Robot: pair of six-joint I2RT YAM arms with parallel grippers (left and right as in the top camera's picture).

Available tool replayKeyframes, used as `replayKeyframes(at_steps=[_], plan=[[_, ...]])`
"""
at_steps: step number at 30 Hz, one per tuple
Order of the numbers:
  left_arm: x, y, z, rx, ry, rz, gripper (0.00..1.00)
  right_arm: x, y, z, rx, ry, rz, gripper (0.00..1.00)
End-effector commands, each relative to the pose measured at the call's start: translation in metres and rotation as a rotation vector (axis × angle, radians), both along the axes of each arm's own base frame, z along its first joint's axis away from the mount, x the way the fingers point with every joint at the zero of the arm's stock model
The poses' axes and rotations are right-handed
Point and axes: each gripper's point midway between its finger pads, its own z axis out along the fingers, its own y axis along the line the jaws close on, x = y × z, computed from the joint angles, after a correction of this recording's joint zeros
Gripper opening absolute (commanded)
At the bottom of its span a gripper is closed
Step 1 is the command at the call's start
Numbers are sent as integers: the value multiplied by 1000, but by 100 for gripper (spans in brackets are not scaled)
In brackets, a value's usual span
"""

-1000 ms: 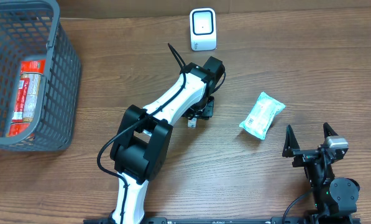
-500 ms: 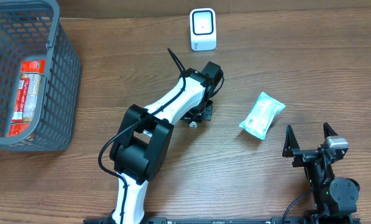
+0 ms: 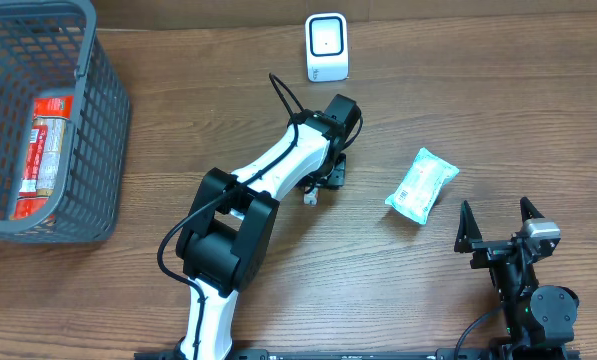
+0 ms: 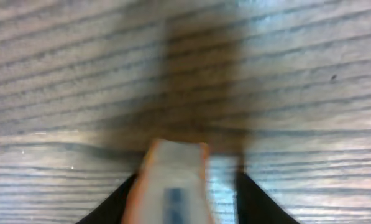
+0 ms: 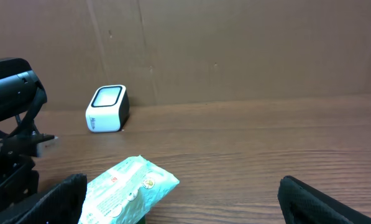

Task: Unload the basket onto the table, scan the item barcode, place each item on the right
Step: 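Carry the orange packet left and lower it onto the table, then release the orange packet and raise the left gripper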

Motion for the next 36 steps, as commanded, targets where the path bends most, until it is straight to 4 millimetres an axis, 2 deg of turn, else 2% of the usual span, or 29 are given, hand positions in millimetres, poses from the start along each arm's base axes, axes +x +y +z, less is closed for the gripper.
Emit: replayKeyframes(at_steps=[1, 4, 6, 7, 9, 10, 12, 13, 16, 20, 24, 26, 27, 28, 29, 30, 33, 36], plan=[[3, 6, 6, 27, -34, 0, 20, 0, -1, -2, -1, -3, -5, 100], [3, 7, 6, 29, -32, 0, 12, 0, -1, -2, -1, -3, -5, 100], [2, 7, 6, 30, -30, -1, 13, 0, -1, -2, -1, -3, -5, 100], [2, 7, 6, 31, -29, -1, 18, 0, -1, -2, -1, -3, -5, 100], [1, 7, 5, 32, -26, -1, 51, 0, -1, -2, -1, -3, -5, 100], [1, 8, 4, 33, -25, -1, 62, 0, -1, -2, -1, -3, -5, 100], [1, 8, 4, 32, -26, -1, 64, 0, -1, -2, -1, -3, -5, 100], [2, 7, 4, 31, -29, 0, 62, 0, -1, -2, -1, -3, -5, 100], [7, 4, 5, 18, -50, 0, 48, 0, -1, -2, -1, -3, -5, 100], [15, -1, 6, -2, -83, 1, 41, 0, -1, -2, -1, -3, -5, 100], [17, -2, 6, -6, -90, 2, 14, 0, -1, -2, -1, -3, -5, 100], [16, -2, 6, -6, -89, 1, 8, 0, -1, -2, -1, -3, -5, 100], [16, -2, 6, -5, -89, 1, 13, 0, -1, -2, -1, -3, -5, 100], [16, -2, 6, -5, -88, 1, 24, 0, -1, -2, -1, -3, -5, 100], [16, -1, 6, -5, -88, 1, 46, 0, -1, -2, -1, -3, -5, 100], [16, -1, 6, -4, -86, 1, 56, 0, -1, -2, -1, -3, -5, 100], [11, 0, 5, -1, -63, 0, 62, 0, -1, -2, -1, -3, -5, 100], [-5, 1, 2, -14, 8, -3, 59, 0, -1, -2, -1, -3, -5, 100]])
